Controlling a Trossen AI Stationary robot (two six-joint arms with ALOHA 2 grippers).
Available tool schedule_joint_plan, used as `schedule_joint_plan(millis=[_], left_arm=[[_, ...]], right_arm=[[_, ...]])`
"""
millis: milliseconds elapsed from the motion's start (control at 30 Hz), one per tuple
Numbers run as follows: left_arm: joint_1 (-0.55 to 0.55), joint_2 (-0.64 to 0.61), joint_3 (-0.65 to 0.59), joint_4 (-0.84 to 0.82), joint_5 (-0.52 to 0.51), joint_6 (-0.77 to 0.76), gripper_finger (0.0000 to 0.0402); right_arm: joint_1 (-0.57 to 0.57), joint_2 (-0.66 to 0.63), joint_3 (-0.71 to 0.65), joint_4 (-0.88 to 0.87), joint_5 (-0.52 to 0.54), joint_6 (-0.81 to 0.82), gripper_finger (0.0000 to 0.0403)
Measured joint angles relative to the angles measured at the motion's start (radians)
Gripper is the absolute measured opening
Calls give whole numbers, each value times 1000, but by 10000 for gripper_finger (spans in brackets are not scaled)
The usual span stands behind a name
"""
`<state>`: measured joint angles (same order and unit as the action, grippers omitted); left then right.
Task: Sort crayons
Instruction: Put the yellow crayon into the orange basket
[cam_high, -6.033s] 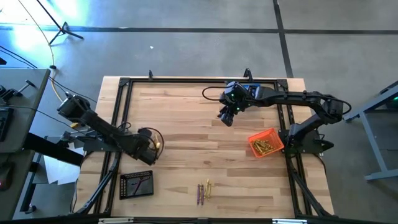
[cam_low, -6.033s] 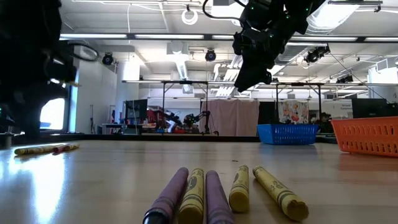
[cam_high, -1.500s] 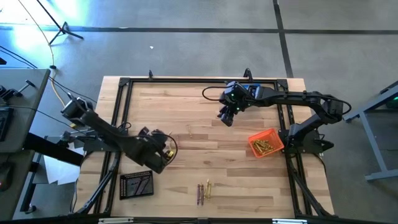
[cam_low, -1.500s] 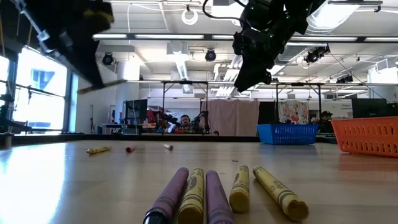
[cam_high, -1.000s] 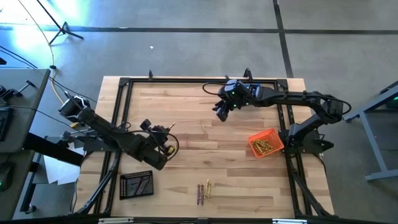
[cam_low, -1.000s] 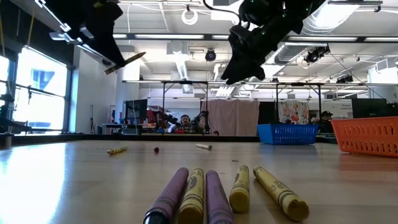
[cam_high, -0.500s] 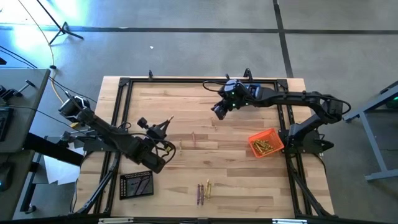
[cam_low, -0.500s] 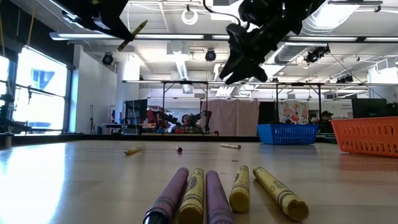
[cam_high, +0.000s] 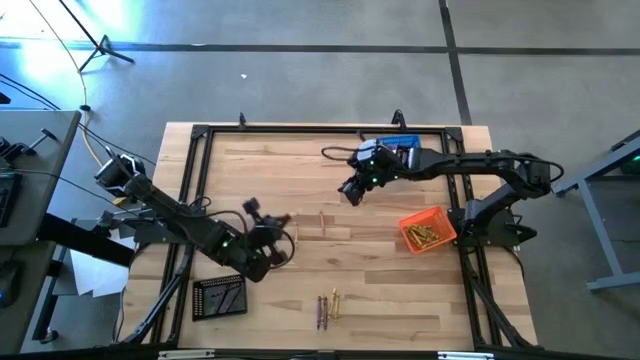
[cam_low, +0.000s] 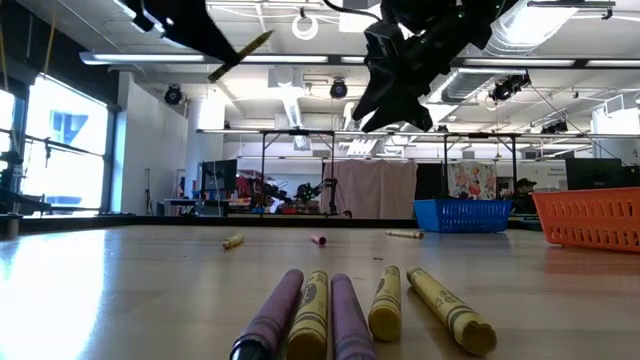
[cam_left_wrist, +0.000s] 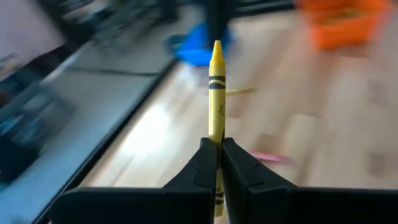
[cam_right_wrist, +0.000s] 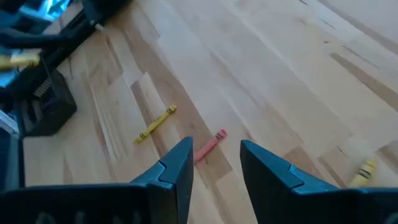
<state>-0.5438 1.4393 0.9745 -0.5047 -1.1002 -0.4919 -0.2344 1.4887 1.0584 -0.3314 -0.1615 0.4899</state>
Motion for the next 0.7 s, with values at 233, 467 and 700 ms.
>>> schedule_joint_plan(millis=[233,467,700], left_arm=[[12,1,-30,320,301,509,0],[125,1,-121,656,429,684,0],[290,1,-199,1061,515,836,0]], right_arm=[[247,0,0,10,265,-5,119],[485,-18,1,-41,681,50,119],[535,-86,1,-44,961,-23,119]])
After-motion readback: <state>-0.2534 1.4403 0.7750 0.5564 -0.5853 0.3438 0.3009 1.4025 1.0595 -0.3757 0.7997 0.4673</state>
